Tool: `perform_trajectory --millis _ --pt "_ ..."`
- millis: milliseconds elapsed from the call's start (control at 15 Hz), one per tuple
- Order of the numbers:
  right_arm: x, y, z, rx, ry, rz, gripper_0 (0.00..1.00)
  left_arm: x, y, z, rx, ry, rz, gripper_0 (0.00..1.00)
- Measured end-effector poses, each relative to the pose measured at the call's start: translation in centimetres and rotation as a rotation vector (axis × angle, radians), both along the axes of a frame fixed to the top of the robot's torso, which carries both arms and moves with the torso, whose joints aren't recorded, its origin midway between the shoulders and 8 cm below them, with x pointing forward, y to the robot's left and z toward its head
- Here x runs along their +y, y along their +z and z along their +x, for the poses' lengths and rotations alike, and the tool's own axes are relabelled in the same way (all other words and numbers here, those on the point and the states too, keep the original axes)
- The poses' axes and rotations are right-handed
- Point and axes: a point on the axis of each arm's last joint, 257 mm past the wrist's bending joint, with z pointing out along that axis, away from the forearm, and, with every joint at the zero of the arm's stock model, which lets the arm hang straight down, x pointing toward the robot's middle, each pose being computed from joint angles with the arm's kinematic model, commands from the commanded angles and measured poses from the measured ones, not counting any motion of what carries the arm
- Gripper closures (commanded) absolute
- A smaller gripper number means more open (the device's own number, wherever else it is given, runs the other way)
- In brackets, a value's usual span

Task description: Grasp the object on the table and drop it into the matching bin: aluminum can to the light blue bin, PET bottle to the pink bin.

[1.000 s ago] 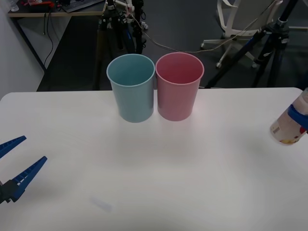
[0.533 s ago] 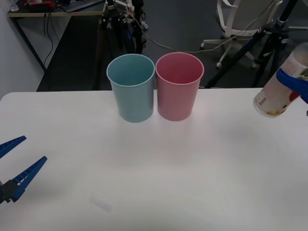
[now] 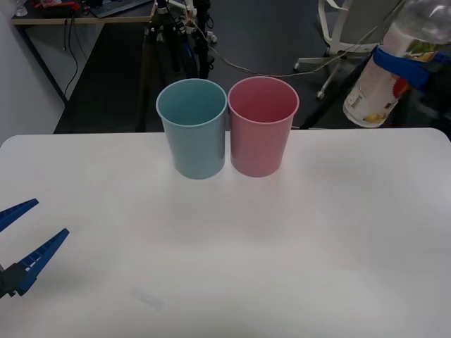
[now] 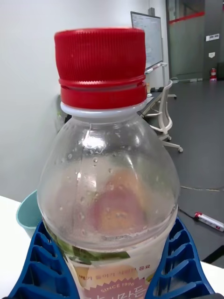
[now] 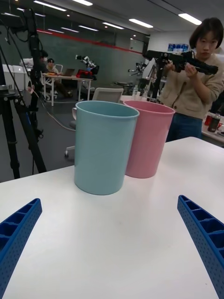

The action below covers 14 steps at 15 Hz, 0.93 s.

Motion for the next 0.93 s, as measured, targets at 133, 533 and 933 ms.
perform_trajectory --millis 133,533,933 --pt "1.2 0.4 2.2 -0.003 0.004 0.002 1.0 0.0 0.0 0.0 0.0 0.0 0.0 0.0" --pt "4.7 1.5 9.4 0.002 0.007 0.007 1.0 0.0 0.0 0.0 0.0 0.0 0.0 0.0" --pt "8.4 0.3 14.3 0.009 0.002 -0.015 1.0 0.0 0.0 0.0 0.0 0.0 0.0 0.0"
